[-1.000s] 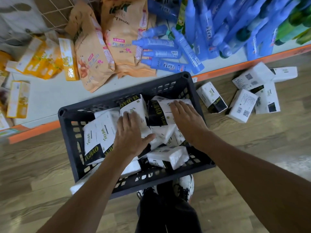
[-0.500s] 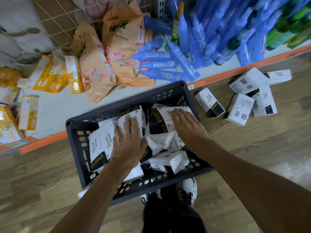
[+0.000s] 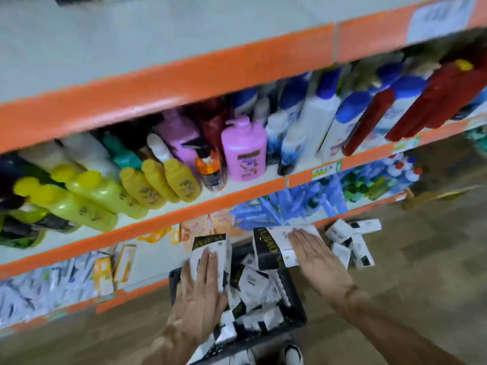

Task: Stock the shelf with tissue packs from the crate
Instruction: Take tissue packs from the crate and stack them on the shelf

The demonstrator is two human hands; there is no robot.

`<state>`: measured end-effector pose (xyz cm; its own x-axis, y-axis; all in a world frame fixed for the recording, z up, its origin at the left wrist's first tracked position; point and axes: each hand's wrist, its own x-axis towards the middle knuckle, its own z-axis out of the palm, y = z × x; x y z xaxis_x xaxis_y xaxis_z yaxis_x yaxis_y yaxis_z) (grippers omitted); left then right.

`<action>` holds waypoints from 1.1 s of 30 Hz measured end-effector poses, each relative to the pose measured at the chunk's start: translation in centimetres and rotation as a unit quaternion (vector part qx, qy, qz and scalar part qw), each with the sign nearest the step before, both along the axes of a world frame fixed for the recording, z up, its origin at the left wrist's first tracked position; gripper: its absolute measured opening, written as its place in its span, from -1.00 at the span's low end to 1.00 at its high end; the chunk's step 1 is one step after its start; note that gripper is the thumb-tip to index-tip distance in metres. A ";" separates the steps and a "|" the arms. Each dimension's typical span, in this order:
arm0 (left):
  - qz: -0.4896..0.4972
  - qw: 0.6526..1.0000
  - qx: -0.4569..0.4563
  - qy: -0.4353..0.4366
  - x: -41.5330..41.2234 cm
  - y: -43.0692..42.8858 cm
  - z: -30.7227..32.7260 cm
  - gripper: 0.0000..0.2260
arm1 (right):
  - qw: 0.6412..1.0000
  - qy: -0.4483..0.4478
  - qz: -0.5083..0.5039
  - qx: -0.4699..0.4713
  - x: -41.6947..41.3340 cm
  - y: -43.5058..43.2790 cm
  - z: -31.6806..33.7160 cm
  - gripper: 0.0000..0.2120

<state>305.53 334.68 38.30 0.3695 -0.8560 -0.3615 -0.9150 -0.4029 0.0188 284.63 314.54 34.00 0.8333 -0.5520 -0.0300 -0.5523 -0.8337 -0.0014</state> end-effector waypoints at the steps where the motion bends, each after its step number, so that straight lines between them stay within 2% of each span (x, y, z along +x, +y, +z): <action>1: -0.004 1.000 -0.011 -0.007 -0.2 -0.1 3.3 -0.36 | 1.000 -0.003 -0.001 -0.007 -0.2 -0.2 2.9 -0.34; 4: -0.068 0.994 -0.074 -0.053 -1.2 -0.8 11.1 -0.39 | 1.000 -0.015 -0.005 -0.016 -1.1 -0.5 10.6 -0.10; 7: -0.094 0.990 -0.093 -0.046 -2.9 -0.7 19.4 -0.43 | 0.999 -0.020 0.009 -0.040 -2.0 -0.7 18.8 0.08; 10: -0.054 0.988 -0.144 -0.024 -4.1 -1.0 25.6 -0.40 | 0.994 -0.055 0.034 -0.087 -2.1 -1.5 25.8 -0.02; 14: -0.127 0.970 -0.184 -0.099 -4.6 -1.8 33.0 -0.47 | 0.987 -0.070 0.052 -0.132 -2.3 -3.0 33.8 0.04; 17: -0.143 0.961 -0.204 -0.124 -3.6 -2.6 36.4 -0.42 | 0.991 -0.023 0.052 -0.122 -2.0 -4.6 37.7 0.28; 18: -0.138 0.959 -0.209 -0.132 -3.1 -2.8 37.1 -0.41 | 0.990 -0.015 0.050 -0.132 -1.7 -5.0 38.9 0.28; 21: -0.095 0.956 -0.236 -0.147 -1.4 -3.4 39.6 -0.40 | 0.983 -0.029 0.037 -0.176 -0.3 -6.0 41.6 0.08; 23: -0.057 0.955 -0.244 -0.162 0.4 -3.8 40.8 -0.42 | 0.983 -0.028 0.022 -0.178 0.8 -6.2 43.3 0.04; 26: -0.010 0.961 -0.221 -0.166 3.0 -3.8 42.0 -0.46 | 0.985 -0.047 0.033 -0.166 2.3 -5.9 44.7 -0.04; 29: -0.019 0.962 -0.173 -0.212 5.4 -3.6 42.1 -0.53 | 0.983 -0.055 0.036 -0.170 4.6 -6.1 45.0 -0.05; 32: -0.003 0.960 -0.169 -0.225 6.9 -3.6 42.2 -0.20 | 0.983 -0.066 0.044 -0.164 7.1 -6.2 44.5 -0.08; 33: 0.023 0.963 -0.158 -0.218 7.5 -3.9 41.9 -0.19 | 0.984 -0.067 0.045 -0.158 7.9 -6.1 44.5 -0.09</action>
